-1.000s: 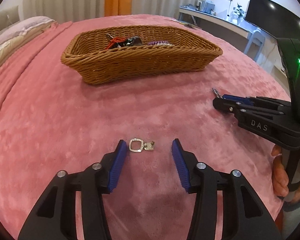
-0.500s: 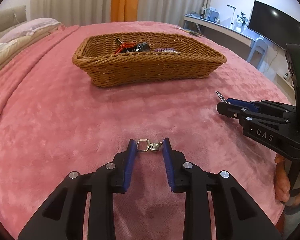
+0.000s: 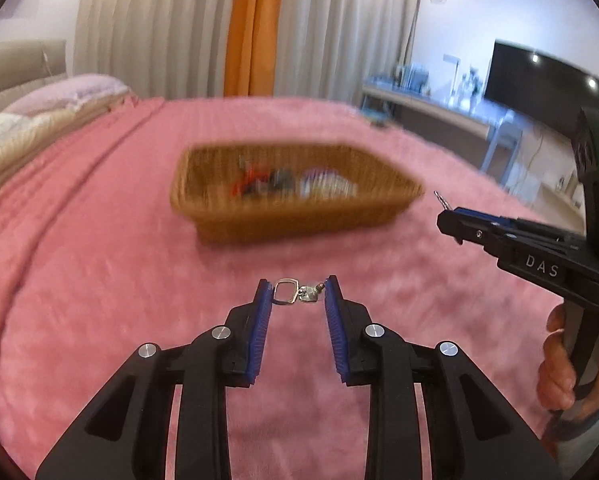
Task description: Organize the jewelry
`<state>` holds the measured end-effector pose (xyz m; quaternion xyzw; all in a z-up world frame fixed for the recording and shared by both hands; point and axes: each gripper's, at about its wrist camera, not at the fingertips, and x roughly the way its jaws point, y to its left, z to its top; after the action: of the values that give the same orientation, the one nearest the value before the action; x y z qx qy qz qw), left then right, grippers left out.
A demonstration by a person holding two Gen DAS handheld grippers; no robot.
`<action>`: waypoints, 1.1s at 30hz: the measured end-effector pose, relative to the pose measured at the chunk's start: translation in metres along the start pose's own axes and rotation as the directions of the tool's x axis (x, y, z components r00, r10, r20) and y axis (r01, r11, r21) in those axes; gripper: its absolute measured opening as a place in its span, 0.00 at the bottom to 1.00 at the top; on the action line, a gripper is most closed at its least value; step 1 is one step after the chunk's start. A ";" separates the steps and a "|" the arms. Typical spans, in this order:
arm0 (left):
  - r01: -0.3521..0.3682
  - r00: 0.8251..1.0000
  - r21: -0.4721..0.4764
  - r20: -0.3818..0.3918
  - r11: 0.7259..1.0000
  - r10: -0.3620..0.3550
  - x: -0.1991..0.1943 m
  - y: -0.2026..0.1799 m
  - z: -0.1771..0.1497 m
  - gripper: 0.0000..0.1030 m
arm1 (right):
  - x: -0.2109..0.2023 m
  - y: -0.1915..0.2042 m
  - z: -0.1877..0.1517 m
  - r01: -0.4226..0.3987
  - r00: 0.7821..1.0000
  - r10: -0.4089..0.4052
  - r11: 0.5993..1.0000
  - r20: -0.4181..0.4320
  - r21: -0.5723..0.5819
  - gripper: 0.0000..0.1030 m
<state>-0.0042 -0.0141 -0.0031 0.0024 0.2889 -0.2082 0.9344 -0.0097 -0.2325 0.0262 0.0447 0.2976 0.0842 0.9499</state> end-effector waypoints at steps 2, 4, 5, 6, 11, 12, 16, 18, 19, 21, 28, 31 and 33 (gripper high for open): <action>0.005 0.999 0.006 0.053 1.000 -0.006 -0.012 -0.001 0.018 0.25 | -0.015 0.005 0.018 0.011 0.998 -0.010 1.000 0.064 -0.017 0.20; 0.002 0.995 0.023 0.097 1.000 -0.004 -0.019 -0.004 0.039 0.25 | -0.020 0.009 0.038 0.007 0.995 -0.004 0.999 0.096 -0.038 0.20; 0.003 0.994 0.028 0.114 1.000 -0.006 -0.019 -0.004 0.049 0.25 | -0.020 0.013 0.052 0.006 0.994 -0.001 0.999 0.108 -0.049 0.20; 0.005 0.991 0.034 0.130 0.999 -0.009 -0.017 -0.004 0.061 0.25 | -0.017 0.015 0.065 0.013 0.993 -0.006 0.998 0.120 -0.057 0.20; 0.011 0.985 0.033 0.174 0.999 -0.016 0.013 0.005 0.103 0.25 | 0.025 0.016 0.116 -0.014 0.994 0.020 0.998 0.110 -0.054 0.20; 0.020 0.984 0.018 0.179 1.000 -0.023 0.026 0.011 0.111 0.25 | 0.037 0.014 0.122 -0.019 0.995 0.024 0.999 0.097 -0.048 0.20; 0.018 0.987 -0.013 0.160 1.000 -0.015 0.063 0.023 0.120 0.25 | 0.092 0.007 0.132 -0.014 1.000 0.015 1.000 0.014 -0.018 0.20; 0.019 0.990 -0.028 0.139 0.999 -0.015 0.081 0.028 0.116 0.25 | 0.124 0.003 0.128 -0.011 0.999 0.011 1.000 -0.046 -0.003 0.20; 0.023 0.992 -0.038 0.129 0.999 -0.018 0.089 0.030 0.112 0.25 | 0.135 0.002 0.125 -0.008 0.998 0.008 1.000 -0.069 -0.004 0.20; 0.024 0.994 -0.049 0.111 0.999 -0.018 0.103 0.034 0.103 0.25 | 0.160 0.001 0.114 0.007 0.991 -0.009 1.000 -0.134 -0.010 0.20; 0.019 0.997 -0.067 0.070 0.998 -0.014 0.120 0.044 0.093 0.26 | 0.182 -0.013 0.095 0.007 0.980 0.001 0.999 -0.200 0.036 0.21; 0.039 0.997 -0.069 0.073 0.997 -0.034 0.118 0.045 0.092 0.29 | 0.183 -0.015 0.096 0.016 0.979 -0.009 0.999 -0.203 0.033 0.23; 0.046 0.996 -0.063 0.078 0.997 -0.041 0.115 0.045 0.092 0.36 | 0.179 -0.018 0.099 -0.006 0.980 0.017 0.999 -0.200 0.054 0.29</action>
<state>0.1489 -0.0290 0.0055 -0.0421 0.2596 -0.2189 0.9396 0.1942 -0.2202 0.0044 0.0628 0.3937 0.0857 0.9131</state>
